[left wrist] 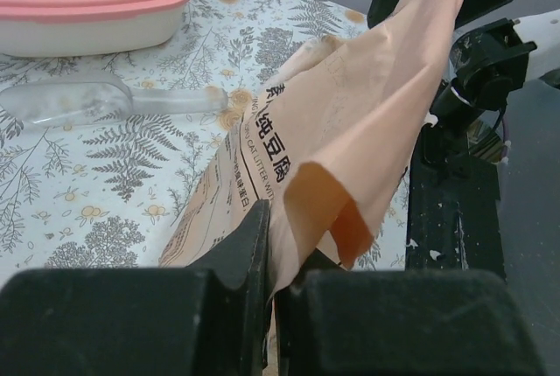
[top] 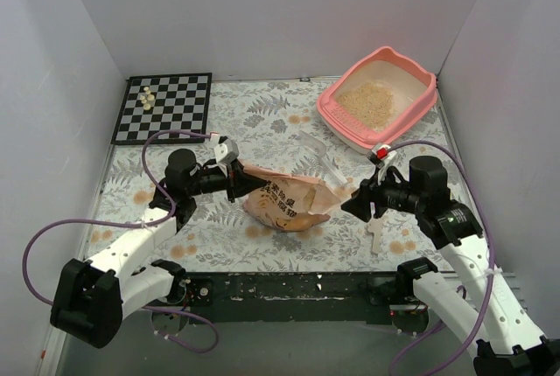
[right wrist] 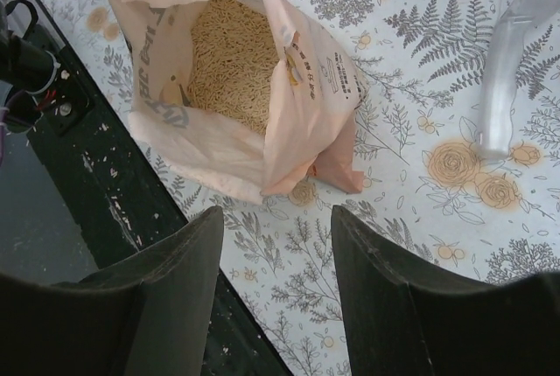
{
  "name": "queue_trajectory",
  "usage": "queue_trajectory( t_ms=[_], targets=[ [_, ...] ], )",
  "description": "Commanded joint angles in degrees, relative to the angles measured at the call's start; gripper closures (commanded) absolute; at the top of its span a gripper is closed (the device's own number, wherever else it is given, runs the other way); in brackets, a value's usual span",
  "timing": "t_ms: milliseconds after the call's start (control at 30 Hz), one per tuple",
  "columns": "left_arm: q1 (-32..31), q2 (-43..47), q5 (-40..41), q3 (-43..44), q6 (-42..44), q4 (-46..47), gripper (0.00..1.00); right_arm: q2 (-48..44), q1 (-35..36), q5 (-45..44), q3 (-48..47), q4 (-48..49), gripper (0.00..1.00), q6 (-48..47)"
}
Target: Fill the litter box with clean litter
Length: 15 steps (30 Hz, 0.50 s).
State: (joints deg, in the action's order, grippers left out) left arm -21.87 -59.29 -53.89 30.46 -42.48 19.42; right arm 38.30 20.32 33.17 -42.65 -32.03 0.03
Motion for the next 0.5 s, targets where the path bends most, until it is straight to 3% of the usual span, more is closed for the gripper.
queue_trajectory(
  t_ms=[0, 100, 233, 433, 467],
  targets=[
    [0.3, 2.2, 4.0, -0.8, -3.1, 4.8, 1.00, -2.4, 0.0, 0.8, 3.2, 7.6, 0.40, 0.5],
    [0.4, 4.0, 7.6, 0.2, -2.7, 0.7, 1.00, -3.9, 0.0, 3.8, 4.9, 11.8, 0.39, 0.1],
    [0.5, 6.3, 11.6, -1.1, -5.2, 0.1, 1.00, -3.9, 0.0, 5.9, 7.3, 13.8, 0.33, -7.4],
    [0.5, 7.1, 14.3, -2.3, -8.9, -0.4, 1.00, 2.3, 0.0, 7.0, 10.2, 16.8, 0.31, -16.6],
    [0.6, 7.2, 14.8, -2.3, -9.2, -1.0, 1.00, 2.6, 0.0, 7.9, 10.8, 18.5, 0.21, -17.1]
  ],
)
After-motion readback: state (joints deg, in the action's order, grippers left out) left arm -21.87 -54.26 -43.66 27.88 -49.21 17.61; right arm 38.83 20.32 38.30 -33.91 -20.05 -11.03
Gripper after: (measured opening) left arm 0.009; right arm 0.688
